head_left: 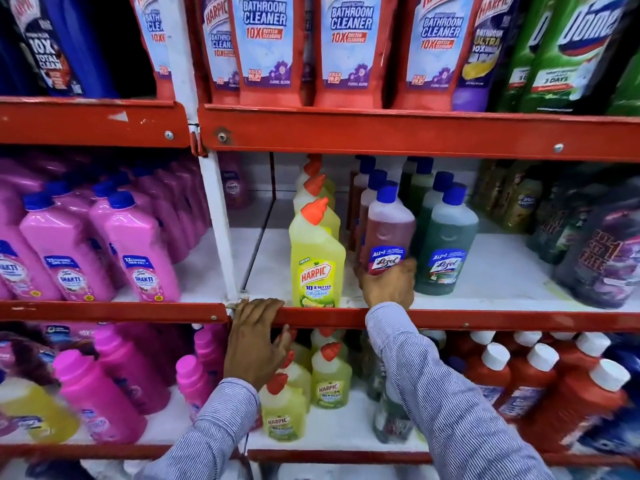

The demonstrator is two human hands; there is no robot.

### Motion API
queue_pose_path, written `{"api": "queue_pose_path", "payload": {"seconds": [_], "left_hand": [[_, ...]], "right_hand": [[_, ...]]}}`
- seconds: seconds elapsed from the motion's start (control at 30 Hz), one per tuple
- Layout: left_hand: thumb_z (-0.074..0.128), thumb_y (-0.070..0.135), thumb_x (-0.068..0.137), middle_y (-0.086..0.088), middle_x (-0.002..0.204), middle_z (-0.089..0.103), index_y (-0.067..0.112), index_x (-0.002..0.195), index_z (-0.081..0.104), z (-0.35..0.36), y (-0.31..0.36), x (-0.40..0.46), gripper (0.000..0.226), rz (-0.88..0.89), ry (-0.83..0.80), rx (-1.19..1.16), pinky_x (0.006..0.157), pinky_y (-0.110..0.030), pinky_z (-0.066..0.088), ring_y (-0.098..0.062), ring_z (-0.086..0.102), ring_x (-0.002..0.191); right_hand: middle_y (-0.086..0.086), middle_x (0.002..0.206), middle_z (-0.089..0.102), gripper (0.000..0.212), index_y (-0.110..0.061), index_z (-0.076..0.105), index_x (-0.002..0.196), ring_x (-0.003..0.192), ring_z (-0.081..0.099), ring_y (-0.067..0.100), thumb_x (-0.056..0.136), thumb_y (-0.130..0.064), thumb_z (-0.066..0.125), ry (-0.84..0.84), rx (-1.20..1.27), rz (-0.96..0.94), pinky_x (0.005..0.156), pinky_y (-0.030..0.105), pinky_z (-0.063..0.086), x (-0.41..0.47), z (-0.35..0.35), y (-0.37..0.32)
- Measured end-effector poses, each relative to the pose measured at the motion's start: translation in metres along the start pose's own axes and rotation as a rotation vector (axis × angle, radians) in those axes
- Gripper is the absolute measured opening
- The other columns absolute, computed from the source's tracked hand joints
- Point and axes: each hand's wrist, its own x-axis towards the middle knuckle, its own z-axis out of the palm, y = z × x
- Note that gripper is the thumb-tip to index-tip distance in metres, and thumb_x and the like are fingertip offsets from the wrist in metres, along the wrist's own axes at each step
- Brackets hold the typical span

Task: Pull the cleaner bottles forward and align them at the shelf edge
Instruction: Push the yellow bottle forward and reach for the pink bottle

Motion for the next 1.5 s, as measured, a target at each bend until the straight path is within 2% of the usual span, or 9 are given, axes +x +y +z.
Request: {"api": "queue_pose_path", "payload": {"seconds": [0.17,0.33,0.73,0.93,1.03,1.13,1.2,1.37,1.5], "left_hand": [[0.053,0.039,0.081,-0.005,0.118,0.069,0.018,0.121,0.063,-0.004,0.002,0.0,0.046,-0.015,-0.015,0.004,0.117,-0.04,0.026,-0.026,0.059,0.114],[0.052,0.04,0.081,-0.005,0.118,0.069,0.019,0.122,0.063,-0.004,0.004,0.0,0.047,-0.028,-0.023,0.015,0.118,-0.043,0.029,-0.026,0.059,0.115],[0.049,0.041,0.08,-0.01,0.117,0.07,0.014,0.119,0.064,-0.005,0.009,-0.002,0.05,-0.041,-0.012,0.031,0.116,-0.043,0.03,-0.03,0.059,0.113],[0.049,0.04,0.08,-0.01,0.117,0.07,0.014,0.12,0.064,-0.003,0.008,-0.002,0.05,-0.04,-0.009,0.036,0.116,-0.043,0.03,-0.03,0.06,0.113],[0.049,0.039,0.081,-0.01,0.116,0.07,0.013,0.119,0.064,-0.002,0.008,-0.002,0.049,-0.028,-0.001,0.038,0.114,-0.045,0.032,-0.031,0.061,0.111],[0.05,0.04,0.081,-0.01,0.115,0.07,0.013,0.119,0.064,-0.002,0.009,-0.002,0.048,-0.027,0.007,0.04,0.114,-0.044,0.032,-0.031,0.06,0.111],[0.05,0.04,0.081,-0.009,0.115,0.07,0.014,0.119,0.064,-0.001,0.008,-0.002,0.048,-0.032,0.004,0.04,0.115,-0.045,0.032,-0.03,0.06,0.111],[0.052,0.039,0.079,-0.008,0.115,0.07,0.015,0.118,0.064,-0.001,0.007,-0.001,0.047,-0.036,0.0,0.027,0.113,-0.048,0.035,-0.03,0.061,0.111],[0.053,0.038,0.079,-0.008,0.114,0.07,0.015,0.118,0.064,-0.001,0.007,0.0,0.047,-0.039,-0.014,0.022,0.111,-0.051,0.038,-0.03,0.061,0.11]], "right_hand": [[0.021,0.113,0.06,0.093,0.0,0.039,0.117,0.104,0.061,0.039,0.053,-0.048,0.087,-0.01,-0.05,-0.038,0.087,0.045,0.052,-0.004,-0.006,0.003],[0.021,0.11,0.061,0.088,-0.001,0.04,0.112,0.101,0.062,0.04,0.053,-0.05,0.083,0.013,-0.086,-0.114,0.089,0.045,0.051,-0.02,-0.018,0.013],[0.017,0.117,0.058,0.094,-0.001,0.039,0.124,0.107,0.058,0.038,0.055,-0.049,0.082,-0.015,-0.074,-0.127,0.096,0.044,0.045,-0.034,-0.031,0.017],[0.016,0.126,0.055,0.101,-0.004,0.036,0.132,0.114,0.056,0.036,0.055,-0.054,0.078,-0.012,-0.011,-0.152,0.101,0.048,0.045,-0.036,-0.034,0.022],[0.011,0.125,0.055,0.082,-0.01,0.039,0.131,0.114,0.056,0.03,0.067,-0.055,0.063,0.076,0.173,-0.214,0.099,0.048,0.047,-0.038,-0.049,0.034],[0.011,0.123,0.052,0.061,-0.011,0.042,0.123,0.113,0.052,0.029,0.073,-0.038,0.061,0.212,0.302,-0.21,0.097,0.049,0.048,-0.018,-0.066,0.044],[0.018,0.128,0.048,0.069,-0.003,0.041,0.127,0.118,0.047,0.035,0.071,-0.029,0.069,0.259,0.26,-0.126,0.102,0.048,0.043,0.007,-0.07,0.046],[0.023,0.139,0.042,0.106,-0.001,0.024,0.142,0.128,0.043,0.042,0.063,-0.033,0.087,0.083,0.066,0.046,0.107,0.052,0.041,0.052,-0.066,0.043],[0.023,0.131,0.051,0.101,-0.003,0.03,0.136,0.12,0.05,0.043,0.06,-0.038,0.088,0.033,-0.026,0.029,0.101,0.053,0.046,0.061,-0.06,0.045]]}}
